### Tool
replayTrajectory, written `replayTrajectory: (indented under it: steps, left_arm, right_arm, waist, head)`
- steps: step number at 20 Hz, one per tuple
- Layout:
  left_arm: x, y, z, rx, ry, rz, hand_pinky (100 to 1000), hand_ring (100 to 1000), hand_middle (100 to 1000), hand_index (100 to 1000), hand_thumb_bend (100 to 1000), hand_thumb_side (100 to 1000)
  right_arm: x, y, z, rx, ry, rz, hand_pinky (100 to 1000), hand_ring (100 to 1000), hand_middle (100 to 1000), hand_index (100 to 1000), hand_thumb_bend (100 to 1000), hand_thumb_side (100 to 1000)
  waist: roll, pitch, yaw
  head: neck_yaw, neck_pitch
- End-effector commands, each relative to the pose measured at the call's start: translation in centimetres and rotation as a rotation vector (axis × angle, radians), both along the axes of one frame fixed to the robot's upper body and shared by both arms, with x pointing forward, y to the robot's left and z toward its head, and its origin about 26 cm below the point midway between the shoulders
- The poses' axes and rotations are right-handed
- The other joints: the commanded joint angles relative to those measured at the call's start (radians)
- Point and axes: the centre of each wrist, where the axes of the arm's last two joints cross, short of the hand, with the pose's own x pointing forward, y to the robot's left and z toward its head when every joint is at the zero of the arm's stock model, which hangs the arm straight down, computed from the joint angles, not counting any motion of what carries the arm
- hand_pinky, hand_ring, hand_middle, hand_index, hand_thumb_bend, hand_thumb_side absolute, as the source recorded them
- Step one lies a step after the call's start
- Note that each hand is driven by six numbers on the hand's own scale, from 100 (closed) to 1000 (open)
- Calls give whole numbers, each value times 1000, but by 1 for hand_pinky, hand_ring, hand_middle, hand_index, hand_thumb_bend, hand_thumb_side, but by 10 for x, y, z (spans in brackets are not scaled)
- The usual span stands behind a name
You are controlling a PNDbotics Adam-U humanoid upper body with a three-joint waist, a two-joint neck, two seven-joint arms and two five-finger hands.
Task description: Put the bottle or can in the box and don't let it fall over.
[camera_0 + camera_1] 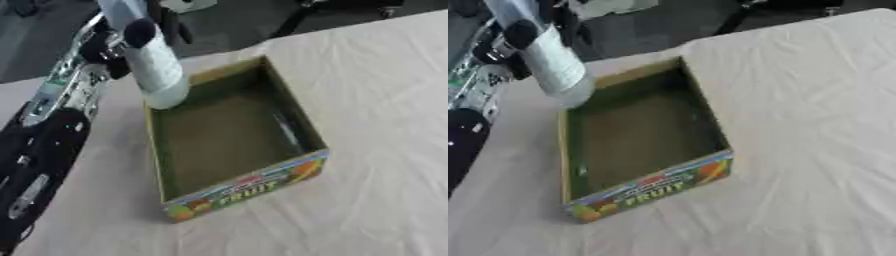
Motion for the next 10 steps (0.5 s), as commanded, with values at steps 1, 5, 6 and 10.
replayTrajectory:
  steps: [1,5,6,10]
  left_arm:
    - [-1,-3,14,-9,-79,25,604,258,687,100,518,256]
    - [6,-13,8,3,-95,48,626,267,700,100,502,287]
    - [8,-15,7,3,-98,53,638,272,706,100,494,298]
    - [10,-22,3,13,-137,63,737,320,766,100,507,332]
  right_arm:
    - [2,-2,9,-21,-6,24,1000,1000,1000,986,100,470]
    - [6,0,12,-17,-7,42,1000,1000,1000,987,100,470]
    - [6,0,12,-16,-8,45,1000,1000,1000,987,100,470]
    - [8,0,15,-14,-10,56,1000,1000,1000,987,100,470]
  waist:
    - [-5,-14,-8]
    - [-3,-7,-24]
    - [-2,-5,-27]
    - [1,0,-36]
  head:
    - [14,-20]
    - [33,-25]
    - [37,-27]
    - [44,-31]
